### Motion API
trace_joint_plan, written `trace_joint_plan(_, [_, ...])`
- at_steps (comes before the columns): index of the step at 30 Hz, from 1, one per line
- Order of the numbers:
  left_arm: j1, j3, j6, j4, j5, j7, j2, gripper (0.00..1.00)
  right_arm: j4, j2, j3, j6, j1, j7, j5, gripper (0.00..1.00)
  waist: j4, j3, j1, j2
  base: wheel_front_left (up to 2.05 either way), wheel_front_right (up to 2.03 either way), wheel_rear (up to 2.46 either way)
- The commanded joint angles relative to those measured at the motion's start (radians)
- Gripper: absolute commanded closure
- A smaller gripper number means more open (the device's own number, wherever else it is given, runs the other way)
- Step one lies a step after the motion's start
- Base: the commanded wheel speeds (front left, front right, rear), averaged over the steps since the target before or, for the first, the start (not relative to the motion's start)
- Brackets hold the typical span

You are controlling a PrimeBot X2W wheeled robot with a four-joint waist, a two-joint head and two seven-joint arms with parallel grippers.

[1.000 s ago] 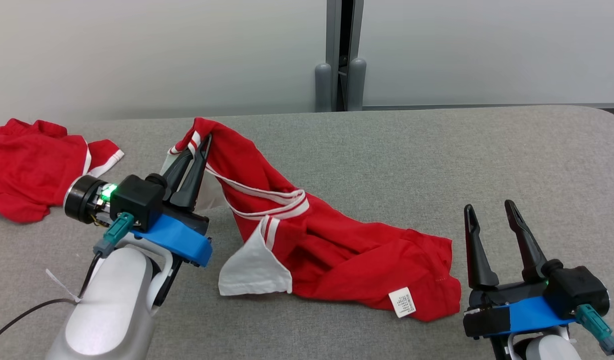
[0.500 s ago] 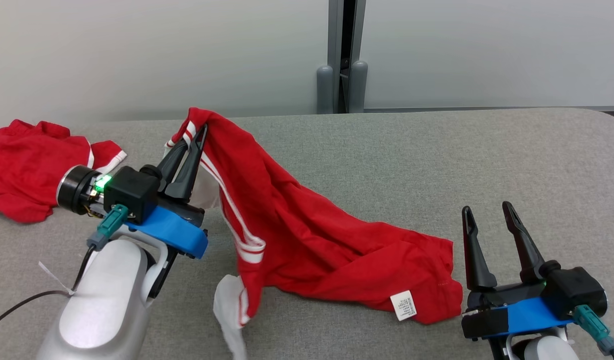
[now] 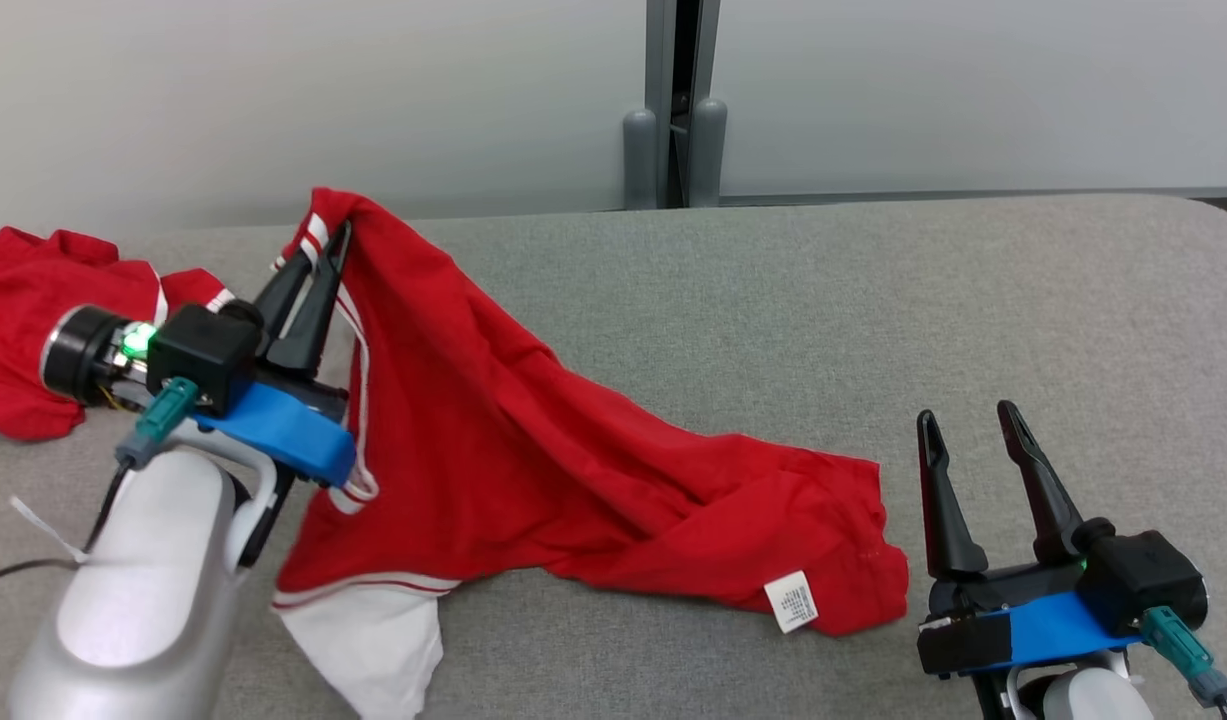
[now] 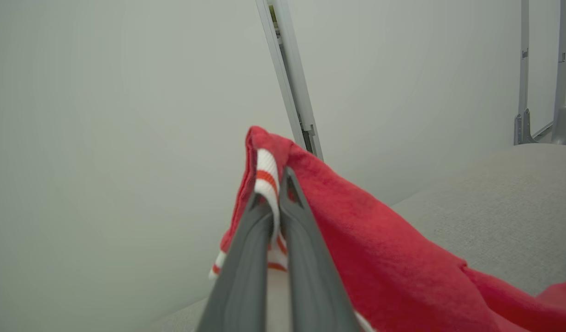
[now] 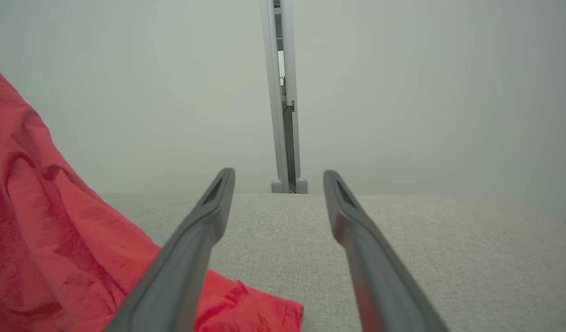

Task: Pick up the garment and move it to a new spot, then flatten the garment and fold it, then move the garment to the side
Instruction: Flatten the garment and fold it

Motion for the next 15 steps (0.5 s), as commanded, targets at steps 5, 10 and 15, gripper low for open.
trace_joint_plan(5, [-0.109,0.004,-0.009,0.063,0.017,0.000,0.048,1.00,-0.007,0.001,0.006,0.000,-0.045,0.000,-0.017,0.00,-0.039,0.077,0.0000,0.0000,0.00,0.00,0.00])
trace_joint_plan(10, [-0.180,0.011,-0.014,0.128,0.020,0.000,0.086,1.00,-0.014,0.001,0.006,0.000,-0.081,0.000,-0.017,0.00,-0.088,0.152,0.0000,0.0000,0.00,0.00,0.00])
trace_joint_plan(15, [-0.229,0.014,-0.015,0.178,0.032,0.000,0.116,1.00,-0.020,0.001,0.003,0.000,-0.109,0.000,-0.012,0.00,-0.129,0.213,0.0000,0.0000,0.00,0.00,0.00])
